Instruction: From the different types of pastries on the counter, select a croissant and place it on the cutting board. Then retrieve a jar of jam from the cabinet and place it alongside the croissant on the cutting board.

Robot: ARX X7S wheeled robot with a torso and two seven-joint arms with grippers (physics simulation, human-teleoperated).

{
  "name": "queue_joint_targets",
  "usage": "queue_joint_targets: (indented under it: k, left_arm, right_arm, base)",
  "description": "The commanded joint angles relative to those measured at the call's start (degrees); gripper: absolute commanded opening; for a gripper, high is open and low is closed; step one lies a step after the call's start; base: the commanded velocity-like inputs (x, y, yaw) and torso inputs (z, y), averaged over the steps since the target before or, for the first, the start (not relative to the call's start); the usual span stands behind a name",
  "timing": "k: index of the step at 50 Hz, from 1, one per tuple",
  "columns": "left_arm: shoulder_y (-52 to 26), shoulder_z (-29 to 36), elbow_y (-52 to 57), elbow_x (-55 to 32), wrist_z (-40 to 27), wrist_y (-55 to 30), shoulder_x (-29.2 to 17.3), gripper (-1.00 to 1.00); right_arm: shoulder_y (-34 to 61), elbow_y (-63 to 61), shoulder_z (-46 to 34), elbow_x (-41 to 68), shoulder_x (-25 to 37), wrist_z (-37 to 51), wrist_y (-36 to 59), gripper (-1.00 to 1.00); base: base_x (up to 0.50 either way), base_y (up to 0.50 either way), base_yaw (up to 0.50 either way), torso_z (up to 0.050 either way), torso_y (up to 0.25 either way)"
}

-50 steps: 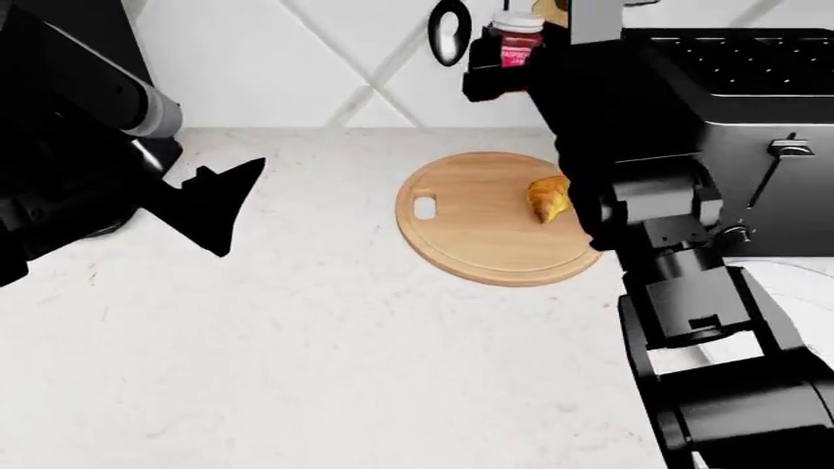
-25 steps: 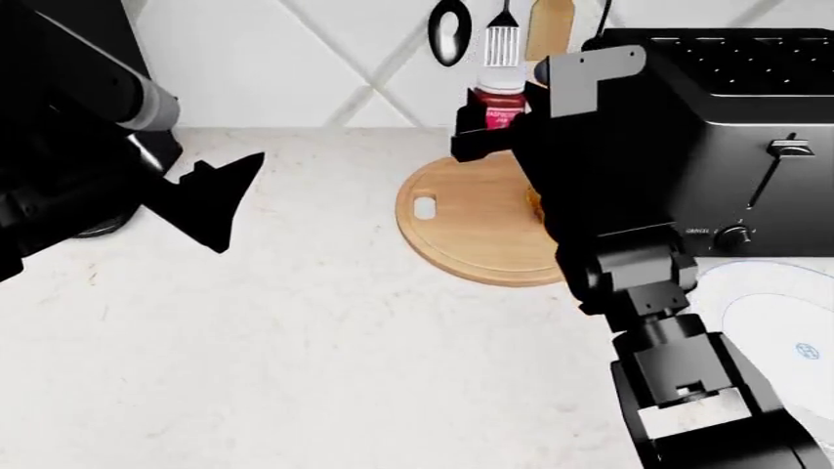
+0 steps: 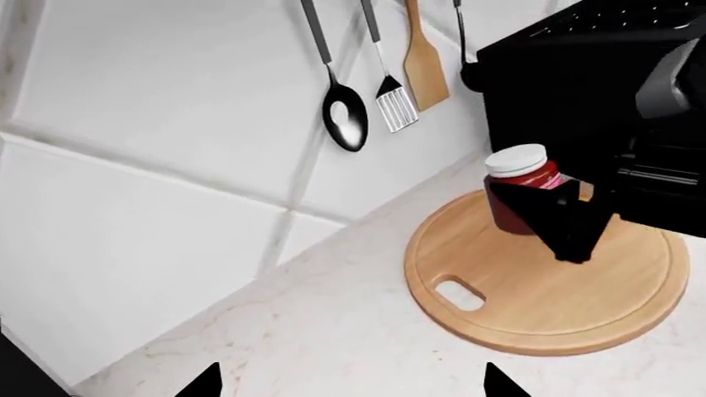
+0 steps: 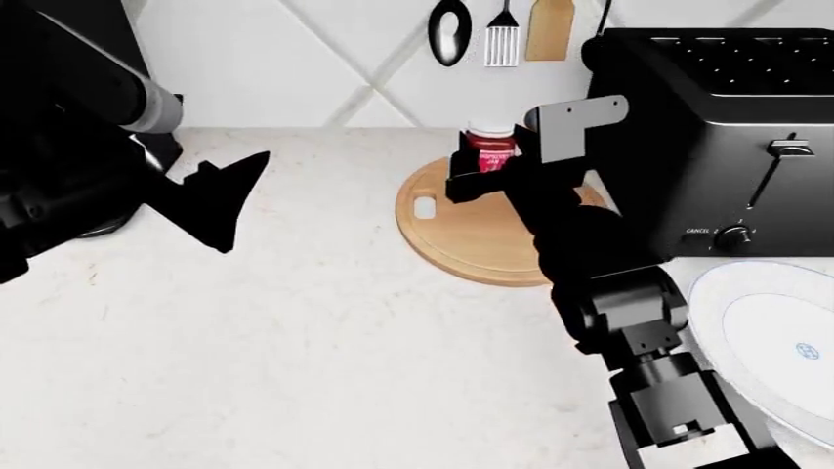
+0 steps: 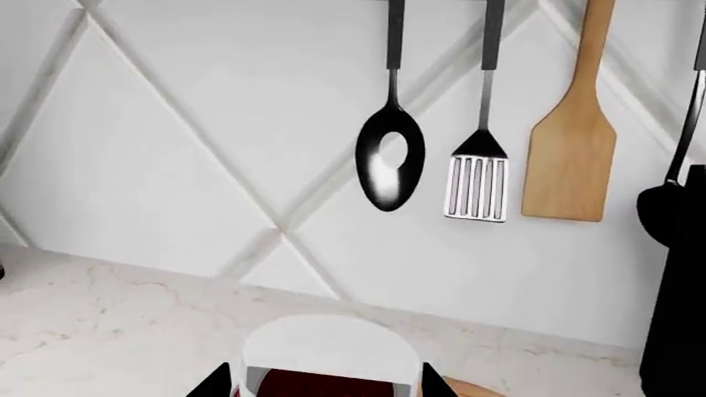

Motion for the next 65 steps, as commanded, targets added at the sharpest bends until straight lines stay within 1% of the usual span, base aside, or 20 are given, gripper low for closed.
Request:
queue_joint_targets:
  k: [1, 6, 21, 34, 47, 65]
  left_arm:
    - [2.11, -0.83, 2.43, 1.19, 3.05, 4.74, -0.99, 1.00]
    - [3.13, -0.52, 4.16, 2.84, 4.30, 6.66, -1.90, 1.00]
    - [2.99, 1.50, 5.56, 5.30, 4.76, 6.84, -2.52, 1.00]
    - [3.21, 1.66, 5.47, 5.22, 4.84, 7.01, -2.64, 1.00]
    - [3.32, 0.87, 5.20, 4.50, 4.67, 7.52, -2.70, 1.00]
    - [3.52, 0.50, 5.20, 3.84, 4.45, 7.76, -2.85, 1.00]
  right_arm:
    - [-1.11, -0.66, 0.01, -1.03, -0.12, -0.77, -1.31, -1.00]
    - [-1.40, -0.50, -0.24, -0.90, -0.34, -1.03, -1.57, -1.00]
    - [-3.21, -2.23, -0.65, 0.13, 0.00, -1.60, -1.34, -1.00]
    - [-3.43, -2.05, -0.82, 0.29, 0.21, -1.38, -1.56, -1.00]
    - [-3.04, -1.52, -1.19, 0.19, 0.29, -1.20, -1.63, -1.00]
    - [-2.81, -0.64, -3.00, 0.19, 0.54, -1.13, 2.52, -1.00]
  base:
    - [0.00, 0.00, 0.00, 0.000, 0.000]
    - [0.00, 0.00, 0.00, 0.000, 0.000]
    - [0.00, 0.00, 0.00, 0.000, 0.001]
    - [0.00, 0.00, 0.00, 0.000, -0.078]
    - [0.00, 0.00, 0.00, 0.000, 0.000]
    - [0.00, 0.00, 0.00, 0.000, 0.000]
